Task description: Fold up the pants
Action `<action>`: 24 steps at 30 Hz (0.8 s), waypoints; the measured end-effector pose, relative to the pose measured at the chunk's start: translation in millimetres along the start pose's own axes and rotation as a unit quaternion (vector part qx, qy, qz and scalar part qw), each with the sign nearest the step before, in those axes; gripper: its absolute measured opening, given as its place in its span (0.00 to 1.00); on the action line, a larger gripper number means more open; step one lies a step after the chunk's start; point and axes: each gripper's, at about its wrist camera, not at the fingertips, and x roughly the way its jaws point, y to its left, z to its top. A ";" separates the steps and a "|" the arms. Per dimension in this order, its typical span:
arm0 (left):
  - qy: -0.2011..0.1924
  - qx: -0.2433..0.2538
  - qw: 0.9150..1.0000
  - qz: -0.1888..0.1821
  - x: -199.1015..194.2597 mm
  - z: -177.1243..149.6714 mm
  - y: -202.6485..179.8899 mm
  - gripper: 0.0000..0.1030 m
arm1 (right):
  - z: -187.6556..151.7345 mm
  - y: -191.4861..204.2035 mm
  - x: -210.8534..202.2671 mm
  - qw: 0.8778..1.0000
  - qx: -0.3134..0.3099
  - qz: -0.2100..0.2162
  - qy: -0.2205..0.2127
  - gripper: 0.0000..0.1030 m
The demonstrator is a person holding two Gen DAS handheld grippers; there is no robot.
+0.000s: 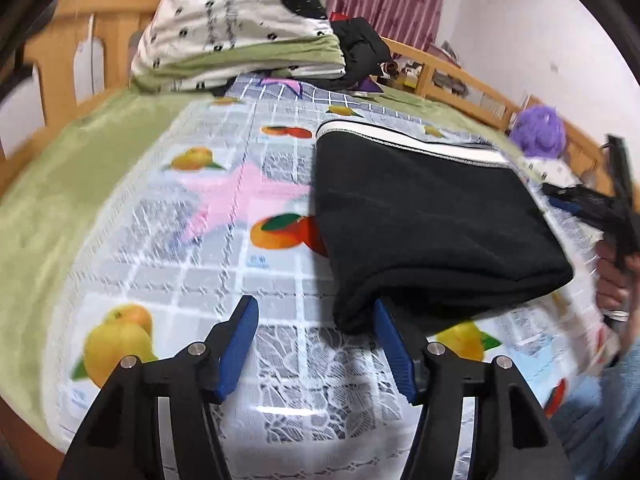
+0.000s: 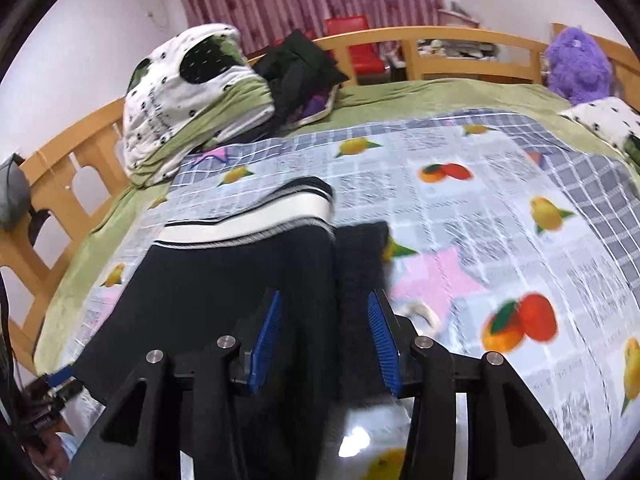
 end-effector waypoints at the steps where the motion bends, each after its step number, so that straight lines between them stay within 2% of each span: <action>1: 0.007 -0.016 1.000 -0.008 3.4 1.2 5.2 0.56 | 6.4 4.3 9.1 1.000 -0.004 -0.006 0.007 0.43; 3: 0.010 -0.031 0.999 -0.006 5.3 1.6 14.0 0.56 | 19.5 9.8 33.5 0.999 -0.008 -0.017 0.027 0.43; 5: 0.011 -0.041 0.999 -0.016 4.8 1.2 19.5 0.57 | 27.1 13.0 68.1 0.997 -0.004 -0.033 0.071 0.41; 6: 0.011 -0.046 0.999 -0.024 3.8 -0.3 20.9 0.57 | 29.3 14.4 80.2 0.996 -0.008 -0.042 0.079 0.34; 7: 0.012 -0.051 0.998 -0.028 3.9 -0.7 21.7 0.57 | 31.4 18.3 82.1 0.996 -0.017 -0.037 0.078 0.16; 8: 0.012 -0.051 0.998 -0.027 4.4 0.0 21.5 0.57 | 33.8 21.6 79.9 0.996 -0.027 -0.030 0.075 0.09; 11: -0.004 -0.036 0.999 -0.029 -4.3 0.8 14.5 0.57 | 41.6 10.8 34.2 1.000 0.000 0.024 0.008 0.08; 13: -0.023 -0.029 0.999 -0.029 -13.5 1.6 10.1 0.57 | 41.2 3.5 18.8 1.000 -0.009 0.003 -0.014 0.09; 14: -0.026 -0.030 0.999 -0.034 -15.0 3.6 7.8 0.57 | 39.7 -2.4 21.6 1.000 -0.007 -0.011 -0.011 0.09; 16: -0.022 -0.039 0.998 -0.051 -13.0 8.2 4.4 0.57 | 31.5 -22.1 57.5 0.998 0.003 -0.035 0.058 0.13; 17: -0.020 -0.041 0.998 -0.053 -11.8 9.9 2.2 0.57 | 27.2 -27.8 69.2 0.996 0.005 -0.043 0.073 0.18; 20: -0.019 -0.021 0.998 -0.050 -11.7 20.5 -14.5 0.57 | 26.4 -29.6 54.3 0.998 0.001 -0.044 0.054 0.26; 22: -0.022 0.000 0.999 -0.048 -13.5 28.5 -27.0 0.57 | 25.1 -29.4 32.5 0.998 0.012 -0.047 0.037 0.27; 24: -0.033 0.027 0.997 -0.062 -13.3 39.5 -45.1 0.57 | 16.9 -20.0 3.5 0.999 0.008 -0.036 0.015 0.27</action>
